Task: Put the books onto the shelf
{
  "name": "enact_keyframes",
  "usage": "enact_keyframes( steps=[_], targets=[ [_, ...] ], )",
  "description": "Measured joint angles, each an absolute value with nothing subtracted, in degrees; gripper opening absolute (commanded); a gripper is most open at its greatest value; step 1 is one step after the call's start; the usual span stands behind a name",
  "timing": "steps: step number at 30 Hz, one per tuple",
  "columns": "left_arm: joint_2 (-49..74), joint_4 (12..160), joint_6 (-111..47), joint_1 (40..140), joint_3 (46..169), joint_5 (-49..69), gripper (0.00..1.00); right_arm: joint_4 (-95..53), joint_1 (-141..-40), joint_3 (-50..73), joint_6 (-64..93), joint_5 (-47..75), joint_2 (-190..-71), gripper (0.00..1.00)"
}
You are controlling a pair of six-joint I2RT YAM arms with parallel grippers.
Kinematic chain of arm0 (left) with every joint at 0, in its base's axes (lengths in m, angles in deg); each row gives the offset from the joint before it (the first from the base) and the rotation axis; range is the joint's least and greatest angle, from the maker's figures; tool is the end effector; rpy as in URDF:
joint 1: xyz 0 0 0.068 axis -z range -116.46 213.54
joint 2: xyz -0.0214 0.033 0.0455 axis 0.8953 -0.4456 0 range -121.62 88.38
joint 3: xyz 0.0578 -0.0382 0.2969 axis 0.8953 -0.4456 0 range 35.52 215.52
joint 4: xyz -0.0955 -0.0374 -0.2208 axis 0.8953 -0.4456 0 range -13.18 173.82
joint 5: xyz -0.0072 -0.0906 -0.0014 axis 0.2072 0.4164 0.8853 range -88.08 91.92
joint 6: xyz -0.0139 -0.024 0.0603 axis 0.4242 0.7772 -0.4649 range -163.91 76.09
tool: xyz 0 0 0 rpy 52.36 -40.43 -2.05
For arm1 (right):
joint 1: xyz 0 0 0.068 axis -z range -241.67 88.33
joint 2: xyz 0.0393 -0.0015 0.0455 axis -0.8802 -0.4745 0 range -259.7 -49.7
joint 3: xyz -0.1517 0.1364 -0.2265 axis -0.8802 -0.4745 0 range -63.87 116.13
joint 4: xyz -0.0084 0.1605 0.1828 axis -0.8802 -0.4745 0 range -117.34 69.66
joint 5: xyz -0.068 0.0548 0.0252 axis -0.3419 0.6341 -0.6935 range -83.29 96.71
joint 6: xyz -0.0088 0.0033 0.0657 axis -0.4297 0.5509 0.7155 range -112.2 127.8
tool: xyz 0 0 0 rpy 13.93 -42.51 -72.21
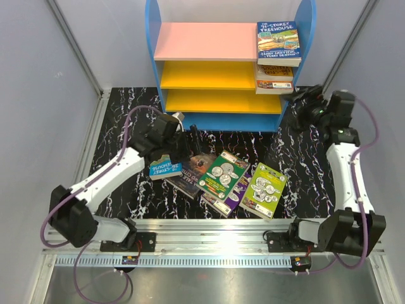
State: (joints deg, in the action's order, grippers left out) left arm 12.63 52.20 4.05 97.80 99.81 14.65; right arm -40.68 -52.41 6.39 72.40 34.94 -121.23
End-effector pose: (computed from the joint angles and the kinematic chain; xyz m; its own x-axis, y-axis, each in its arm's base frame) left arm 0.2178 -0.1624 0.3298 -0.8847 -0.2739 -0.3773 0.0376 0.7647 -0.6433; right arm 0.2652 -0.0181 0.4059 -0.4199 0.8749 -0.2415 0.2028 0.3498 0.9146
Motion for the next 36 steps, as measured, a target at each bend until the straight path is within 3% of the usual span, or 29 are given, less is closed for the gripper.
enact_keyframes(
  steps=[7,17,28,36],
  targets=[
    [0.2,52.0,-6.0,97.9,101.0,14.6,0.99,-44.4,-65.3,-10.3,67.7,34.8,-125.2,1.0],
    [-12.8,57.3,-11.3,98.0,102.0,18.0,0.99,-38.3,-68.4,-11.7,62.4,34.3,-135.3,1.0],
    [-14.8,61.4,-11.5,98.8,102.5,23.4,0.99,-38.2,-68.8,-14.3,58.0,32.8,-139.8,1.0],
    [-16.2,62.9,-11.0,99.0,103.4,26.2,0.99,-37.8,-74.6,-14.4,56.4,31.4,-143.2,1.0]
  ],
)
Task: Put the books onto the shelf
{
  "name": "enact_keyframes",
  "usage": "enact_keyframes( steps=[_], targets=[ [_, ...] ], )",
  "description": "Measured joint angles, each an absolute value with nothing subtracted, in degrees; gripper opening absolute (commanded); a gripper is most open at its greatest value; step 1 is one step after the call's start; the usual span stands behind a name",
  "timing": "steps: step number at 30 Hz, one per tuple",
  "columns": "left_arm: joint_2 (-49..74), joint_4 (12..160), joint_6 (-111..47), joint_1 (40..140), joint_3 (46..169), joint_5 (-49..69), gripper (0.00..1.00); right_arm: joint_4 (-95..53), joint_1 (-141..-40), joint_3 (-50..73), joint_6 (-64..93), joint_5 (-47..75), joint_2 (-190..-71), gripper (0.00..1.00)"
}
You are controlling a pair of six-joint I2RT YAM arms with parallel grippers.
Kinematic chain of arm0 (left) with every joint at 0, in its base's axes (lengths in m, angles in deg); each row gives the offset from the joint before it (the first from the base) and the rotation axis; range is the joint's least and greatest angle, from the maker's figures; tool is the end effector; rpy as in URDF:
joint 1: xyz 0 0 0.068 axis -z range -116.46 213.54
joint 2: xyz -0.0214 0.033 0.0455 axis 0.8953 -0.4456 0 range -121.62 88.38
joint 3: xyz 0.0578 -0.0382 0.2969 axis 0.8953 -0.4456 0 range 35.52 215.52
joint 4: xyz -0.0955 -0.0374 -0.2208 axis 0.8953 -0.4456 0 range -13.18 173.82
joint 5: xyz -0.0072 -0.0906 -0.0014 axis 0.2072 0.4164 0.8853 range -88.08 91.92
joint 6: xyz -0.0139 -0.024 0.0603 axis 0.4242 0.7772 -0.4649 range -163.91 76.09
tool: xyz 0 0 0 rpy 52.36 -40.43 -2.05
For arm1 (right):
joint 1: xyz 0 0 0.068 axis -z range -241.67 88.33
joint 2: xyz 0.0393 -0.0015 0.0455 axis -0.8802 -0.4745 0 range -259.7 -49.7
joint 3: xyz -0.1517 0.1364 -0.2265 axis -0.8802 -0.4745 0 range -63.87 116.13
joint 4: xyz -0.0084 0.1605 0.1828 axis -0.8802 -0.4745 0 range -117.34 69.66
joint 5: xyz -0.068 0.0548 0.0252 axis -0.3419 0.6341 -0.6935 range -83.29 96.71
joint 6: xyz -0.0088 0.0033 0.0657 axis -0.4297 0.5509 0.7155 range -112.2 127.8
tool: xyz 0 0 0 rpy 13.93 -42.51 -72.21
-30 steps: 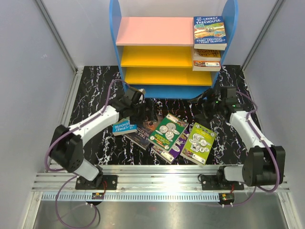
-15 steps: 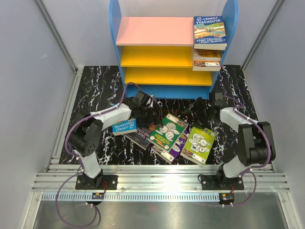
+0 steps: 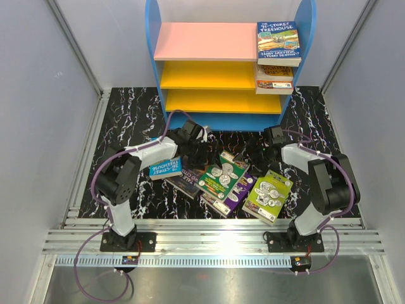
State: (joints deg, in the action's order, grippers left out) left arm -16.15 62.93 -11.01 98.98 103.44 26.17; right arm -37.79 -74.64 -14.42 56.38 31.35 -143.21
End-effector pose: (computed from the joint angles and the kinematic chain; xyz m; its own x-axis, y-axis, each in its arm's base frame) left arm 0.2946 -0.2361 0.2118 -0.9618 0.0767 -0.2629 0.2216 0.7818 -0.5828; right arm 0.2876 0.0887 0.1891 -0.8649 0.5003 -0.0409 0.3790 0.7043 0.6002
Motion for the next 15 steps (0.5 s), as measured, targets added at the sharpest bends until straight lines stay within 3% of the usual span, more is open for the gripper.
enact_keyframes(
  steps=[15],
  targets=[
    [-17.6,64.2,-10.5,99.2,104.1,29.9,0.98,-33.2,-78.9,-13.7,56.1,32.2,-146.9,1.0]
  ],
)
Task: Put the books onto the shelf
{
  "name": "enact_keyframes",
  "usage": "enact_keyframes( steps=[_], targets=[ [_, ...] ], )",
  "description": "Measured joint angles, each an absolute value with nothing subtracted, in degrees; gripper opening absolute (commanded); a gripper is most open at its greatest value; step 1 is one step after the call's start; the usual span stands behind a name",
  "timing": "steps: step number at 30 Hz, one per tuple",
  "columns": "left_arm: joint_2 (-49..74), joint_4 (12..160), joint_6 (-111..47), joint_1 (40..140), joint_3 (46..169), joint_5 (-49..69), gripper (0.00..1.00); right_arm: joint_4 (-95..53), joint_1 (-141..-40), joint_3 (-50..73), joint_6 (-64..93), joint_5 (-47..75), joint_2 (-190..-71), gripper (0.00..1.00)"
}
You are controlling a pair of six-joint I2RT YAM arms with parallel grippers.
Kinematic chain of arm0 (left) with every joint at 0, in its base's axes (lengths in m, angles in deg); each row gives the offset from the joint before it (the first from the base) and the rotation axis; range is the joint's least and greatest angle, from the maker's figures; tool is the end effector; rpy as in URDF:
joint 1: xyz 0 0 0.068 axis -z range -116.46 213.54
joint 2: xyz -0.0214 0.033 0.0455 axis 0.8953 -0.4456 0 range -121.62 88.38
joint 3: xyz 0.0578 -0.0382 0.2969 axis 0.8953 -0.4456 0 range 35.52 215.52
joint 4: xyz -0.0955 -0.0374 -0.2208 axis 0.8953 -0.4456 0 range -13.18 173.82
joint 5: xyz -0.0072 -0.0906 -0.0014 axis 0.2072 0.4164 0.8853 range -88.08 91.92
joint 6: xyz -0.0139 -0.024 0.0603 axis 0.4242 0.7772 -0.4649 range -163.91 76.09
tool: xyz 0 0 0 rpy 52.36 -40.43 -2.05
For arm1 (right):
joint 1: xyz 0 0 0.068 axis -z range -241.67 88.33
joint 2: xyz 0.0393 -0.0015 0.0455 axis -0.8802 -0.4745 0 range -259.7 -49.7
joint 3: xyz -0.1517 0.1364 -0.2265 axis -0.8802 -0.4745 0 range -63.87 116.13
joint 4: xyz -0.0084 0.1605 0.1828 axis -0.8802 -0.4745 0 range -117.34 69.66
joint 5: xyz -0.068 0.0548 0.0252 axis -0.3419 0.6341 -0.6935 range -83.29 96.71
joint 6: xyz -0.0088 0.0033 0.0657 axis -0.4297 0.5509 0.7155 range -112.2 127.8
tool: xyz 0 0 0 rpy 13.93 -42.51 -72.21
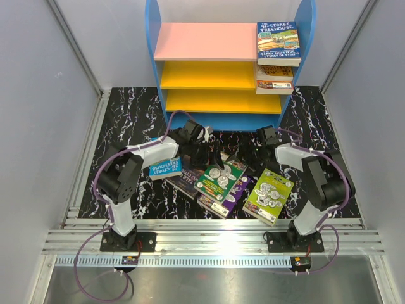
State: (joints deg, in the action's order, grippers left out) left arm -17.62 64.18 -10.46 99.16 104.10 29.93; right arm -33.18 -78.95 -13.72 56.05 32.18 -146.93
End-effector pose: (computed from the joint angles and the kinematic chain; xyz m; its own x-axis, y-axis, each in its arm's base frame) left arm 0.2969 -0.2431 0.2085 -0.9671 0.0943 -0.2364 0.2262 0.7441 -0.6286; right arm 0.2949 0.1154 0.1787 -0.9038 0.4242 -0.0562 0.3008 0.7231 0.6218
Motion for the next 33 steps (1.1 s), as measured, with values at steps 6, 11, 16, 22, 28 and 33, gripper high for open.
enact_keyframes(
  steps=[6,11,16,22,28,33],
  targets=[
    [-17.9,64.3,-10.4,99.0,104.1,30.9,0.98,-31.8,-79.2,-13.7,56.0,32.7,-147.5,0.81],
    [-18.3,64.7,-9.8,98.9,104.1,32.3,0.97,-30.3,-79.2,-13.9,55.5,33.3,-148.2,0.38],
    [-18.6,65.1,-9.3,98.7,104.1,33.2,0.96,-29.1,-79.2,-13.9,54.4,34.6,-147.4,0.14],
    [-18.6,65.5,-8.4,98.7,104.1,33.7,0.96,-32.1,-79.4,-13.9,53.3,33.2,-144.9,0.0],
    [-18.1,65.4,-8.2,98.6,104.0,33.6,0.96,-41.1,-79.9,-13.1,51.4,30.8,-137.1,0.0],
    [-13.4,65.7,-8.1,96.8,102.4,33.7,0.96,-48.8,-80.0,-10.1,50.8,29.9,-127.8,0.0]
  ],
)
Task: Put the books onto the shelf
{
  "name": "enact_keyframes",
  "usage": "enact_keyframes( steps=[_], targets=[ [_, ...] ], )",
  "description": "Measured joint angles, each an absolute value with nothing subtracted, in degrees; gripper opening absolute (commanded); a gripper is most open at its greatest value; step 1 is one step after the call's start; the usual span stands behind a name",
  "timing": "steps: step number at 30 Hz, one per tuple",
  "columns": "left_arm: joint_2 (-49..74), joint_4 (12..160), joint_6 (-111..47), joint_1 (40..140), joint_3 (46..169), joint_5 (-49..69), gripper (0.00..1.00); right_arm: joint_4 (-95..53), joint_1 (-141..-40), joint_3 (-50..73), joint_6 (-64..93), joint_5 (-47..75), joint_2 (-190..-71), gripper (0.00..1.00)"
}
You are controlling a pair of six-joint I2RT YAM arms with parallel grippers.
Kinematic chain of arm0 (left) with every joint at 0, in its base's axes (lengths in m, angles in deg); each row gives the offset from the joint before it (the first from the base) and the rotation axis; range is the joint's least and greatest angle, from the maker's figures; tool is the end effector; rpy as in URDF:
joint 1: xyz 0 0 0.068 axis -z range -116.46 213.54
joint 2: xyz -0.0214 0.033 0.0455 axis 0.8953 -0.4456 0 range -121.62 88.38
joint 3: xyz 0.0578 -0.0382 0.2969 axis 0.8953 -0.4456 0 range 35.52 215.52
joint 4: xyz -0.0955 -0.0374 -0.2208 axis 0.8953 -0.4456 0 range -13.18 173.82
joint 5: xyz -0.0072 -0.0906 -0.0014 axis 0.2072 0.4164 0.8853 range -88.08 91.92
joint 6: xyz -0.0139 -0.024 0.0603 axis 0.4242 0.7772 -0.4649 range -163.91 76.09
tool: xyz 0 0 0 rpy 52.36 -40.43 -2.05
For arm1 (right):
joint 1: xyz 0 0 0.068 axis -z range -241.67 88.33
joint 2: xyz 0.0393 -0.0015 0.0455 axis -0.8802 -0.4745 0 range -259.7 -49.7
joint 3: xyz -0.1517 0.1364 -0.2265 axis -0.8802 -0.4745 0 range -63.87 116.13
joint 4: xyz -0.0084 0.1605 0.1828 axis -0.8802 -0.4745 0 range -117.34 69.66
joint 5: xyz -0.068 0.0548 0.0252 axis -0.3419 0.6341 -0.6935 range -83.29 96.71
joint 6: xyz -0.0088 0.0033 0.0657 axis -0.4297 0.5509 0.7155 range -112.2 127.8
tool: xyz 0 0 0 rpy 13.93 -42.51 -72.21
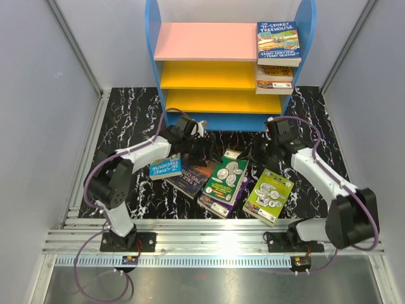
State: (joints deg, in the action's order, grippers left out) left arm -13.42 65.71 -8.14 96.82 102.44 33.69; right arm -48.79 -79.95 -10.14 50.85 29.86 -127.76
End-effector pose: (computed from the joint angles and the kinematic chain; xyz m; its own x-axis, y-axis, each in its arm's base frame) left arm 0.2954 -0.2270 0.2297 -0.9692 0.0418 -0.2426 0.2033 0.6916 -0.6930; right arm 0.2432 0.1021 0.2684 -0.9035 0.3626 -0.2284 0.1403 0.7539 0.6418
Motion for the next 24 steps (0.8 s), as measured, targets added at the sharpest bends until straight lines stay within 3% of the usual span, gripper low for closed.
enact_keyframes(
  steps=[11,14,16,17,18,20,24],
  targets=[
    [-5.0,93.5,7.9,93.9,91.9,51.0,0.98,-53.0,-80.0,-6.9,52.7,31.5,-114.5,0.0],
    [-4.1,102.6,14.3,94.3,89.3,55.8,0.91,-52.8,-80.0,-6.9,53.5,31.9,-113.4,0.0],
    [-3.1,107.0,17.1,94.8,89.1,58.2,0.81,-52.7,-80.0,-6.5,54.2,32.1,-113.2,0.0],
    [-2.4,108.5,17.8,95.1,89.1,58.9,0.67,-52.6,-80.0,-6.2,54.5,32.4,-113.2,0.0],
    [-1.5,109.4,18.5,95.3,89.1,59.2,0.61,-52.3,-80.0,-5.9,54.8,33.0,-113.1,0.0],
    [-0.1,109.6,18.5,95.4,89.1,59.3,0.39,-51.6,-80.0,-5.4,55.7,34.1,-112.5,0.0],
    [0.8,102.3,13.8,96.0,91.9,58.2,0.05,-50.6,-80.0,-4.3,57.1,35.8,-111.3,0.0]
  ],
)
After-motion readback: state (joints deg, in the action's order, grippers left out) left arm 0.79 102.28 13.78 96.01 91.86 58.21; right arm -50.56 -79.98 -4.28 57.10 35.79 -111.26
